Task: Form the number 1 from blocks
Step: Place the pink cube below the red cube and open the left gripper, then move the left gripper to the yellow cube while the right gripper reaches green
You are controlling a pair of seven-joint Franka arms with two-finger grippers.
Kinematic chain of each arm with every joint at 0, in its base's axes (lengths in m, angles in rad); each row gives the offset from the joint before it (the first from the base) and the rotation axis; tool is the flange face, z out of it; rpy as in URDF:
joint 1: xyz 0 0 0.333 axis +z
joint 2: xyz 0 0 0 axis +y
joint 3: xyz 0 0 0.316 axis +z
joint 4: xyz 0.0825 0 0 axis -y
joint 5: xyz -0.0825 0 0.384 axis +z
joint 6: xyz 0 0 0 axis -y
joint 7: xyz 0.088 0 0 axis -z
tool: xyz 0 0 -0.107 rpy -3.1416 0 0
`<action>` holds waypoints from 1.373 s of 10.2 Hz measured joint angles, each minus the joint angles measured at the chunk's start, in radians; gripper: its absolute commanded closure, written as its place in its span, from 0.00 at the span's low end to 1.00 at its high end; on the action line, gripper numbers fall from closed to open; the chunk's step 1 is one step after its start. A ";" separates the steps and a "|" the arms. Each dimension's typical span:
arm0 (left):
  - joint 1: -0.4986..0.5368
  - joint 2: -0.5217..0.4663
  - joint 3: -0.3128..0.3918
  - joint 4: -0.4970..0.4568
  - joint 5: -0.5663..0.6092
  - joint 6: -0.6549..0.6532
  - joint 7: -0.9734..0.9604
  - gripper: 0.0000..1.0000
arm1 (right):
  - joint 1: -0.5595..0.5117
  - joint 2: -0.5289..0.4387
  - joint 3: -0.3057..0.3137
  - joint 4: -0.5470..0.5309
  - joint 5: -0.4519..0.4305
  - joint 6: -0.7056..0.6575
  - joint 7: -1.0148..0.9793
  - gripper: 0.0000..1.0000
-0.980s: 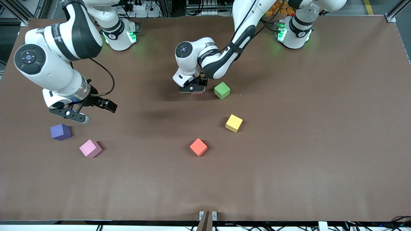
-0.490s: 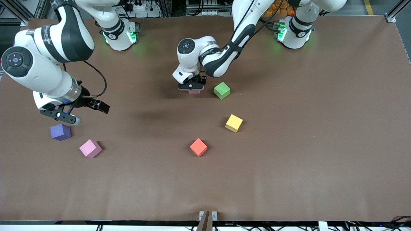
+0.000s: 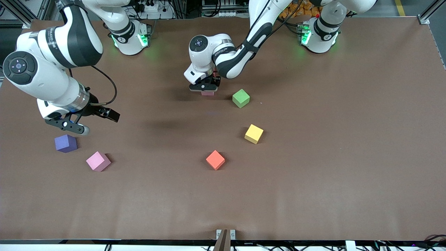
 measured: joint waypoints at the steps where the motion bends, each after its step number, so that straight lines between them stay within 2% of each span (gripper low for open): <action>1: 0.000 0.000 -0.002 -0.002 0.000 0.000 0.000 0.87 | 0.000 0.000 0.000 0.000 0.000 0.000 -0.001 0.00; 2: 0.000 -0.002 -0.007 -0.004 0.000 -0.003 0.000 0.37 | 0.001 0.000 0.001 0.000 0.000 0.000 -0.003 0.00; 3: 0.000 -0.004 -0.014 -0.007 0.000 -0.012 -0.001 0.00 | 0.002 0.000 0.001 0.000 0.000 -0.001 -0.006 0.00; 7: 0.001 -0.007 -0.023 -0.020 0.000 -0.037 -0.082 0.00 | 0.002 0.000 0.002 0.000 0.000 -0.001 -0.012 0.00; 9: 0.010 -0.044 0.001 -0.007 0.002 -0.051 -0.090 0.00 | 0.003 0.001 0.004 0.000 0.000 0.001 -0.013 0.00; 12: 0.017 -0.140 0.106 0.025 0.005 -0.116 -0.092 0.00 | 0.009 0.002 0.009 0.000 0.001 0.016 -0.013 0.00; 14: 0.028 -0.148 0.198 0.036 0.004 -0.123 -0.130 0.00 | 0.026 0.006 0.011 -0.002 0.002 0.025 -0.012 0.00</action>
